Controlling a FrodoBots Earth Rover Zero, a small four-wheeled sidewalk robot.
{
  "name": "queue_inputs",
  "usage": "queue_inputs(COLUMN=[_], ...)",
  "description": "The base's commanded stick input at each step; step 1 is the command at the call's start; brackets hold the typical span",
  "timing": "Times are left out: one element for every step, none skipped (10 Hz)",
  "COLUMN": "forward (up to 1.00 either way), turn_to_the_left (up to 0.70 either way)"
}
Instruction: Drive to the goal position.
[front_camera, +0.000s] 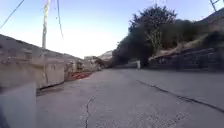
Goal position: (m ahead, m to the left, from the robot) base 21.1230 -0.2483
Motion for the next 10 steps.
queue_inputs(forward=[0.7,0.7,0.7,0.7,0.7,0.7,0.7,0.7,0.7,0.7], turn_to_the_left=[0.0,0.0,0.0,0.0,0.0,0.0,0.0,0.0,0.0,0.0])
